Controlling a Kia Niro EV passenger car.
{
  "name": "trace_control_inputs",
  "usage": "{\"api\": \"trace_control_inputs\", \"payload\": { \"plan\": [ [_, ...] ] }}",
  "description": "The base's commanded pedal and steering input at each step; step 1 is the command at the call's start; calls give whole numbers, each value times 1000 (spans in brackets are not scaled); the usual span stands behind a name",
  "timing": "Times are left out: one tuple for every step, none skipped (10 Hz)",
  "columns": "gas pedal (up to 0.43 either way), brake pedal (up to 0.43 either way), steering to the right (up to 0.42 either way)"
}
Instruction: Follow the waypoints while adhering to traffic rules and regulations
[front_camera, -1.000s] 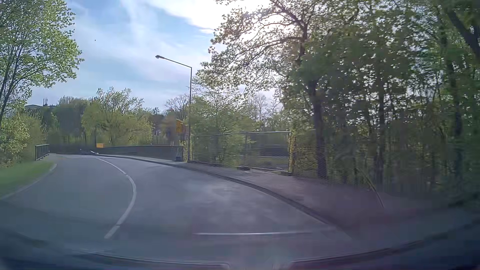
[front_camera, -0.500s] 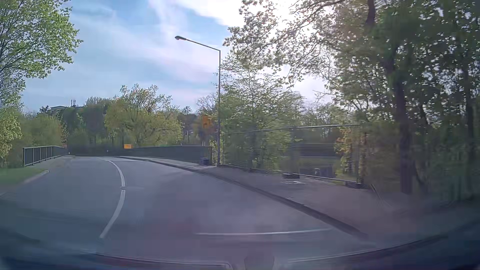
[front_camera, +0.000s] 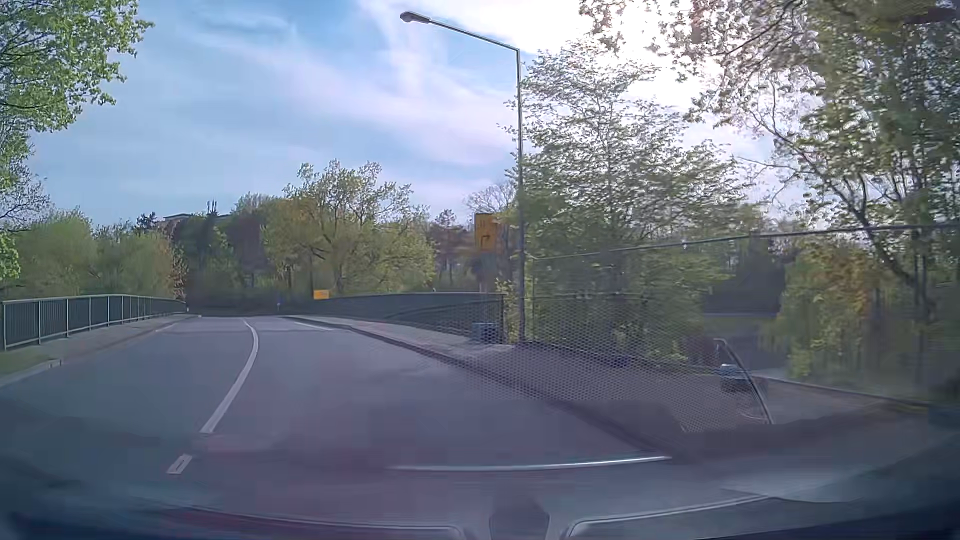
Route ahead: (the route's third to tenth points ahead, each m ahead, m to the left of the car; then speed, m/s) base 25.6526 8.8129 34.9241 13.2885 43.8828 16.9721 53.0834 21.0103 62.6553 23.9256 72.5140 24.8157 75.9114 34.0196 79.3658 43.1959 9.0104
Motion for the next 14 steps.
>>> {"api": "trace_control_inputs", "payload": {
  "plan": [
    [79,0,-136],
    [59,0,-135],
    [59,0,-135],
    [59,0,-135],
    [59,0,-134],
    [59,0,-132],
    [59,0,-129],
    [59,0,-122],
    [67,0,-112],
    [79,0,-103],
    [79,0,-94],
    [87,0,-93],
    [87,0,-91],
    [98,0,-86]
  ]
}}
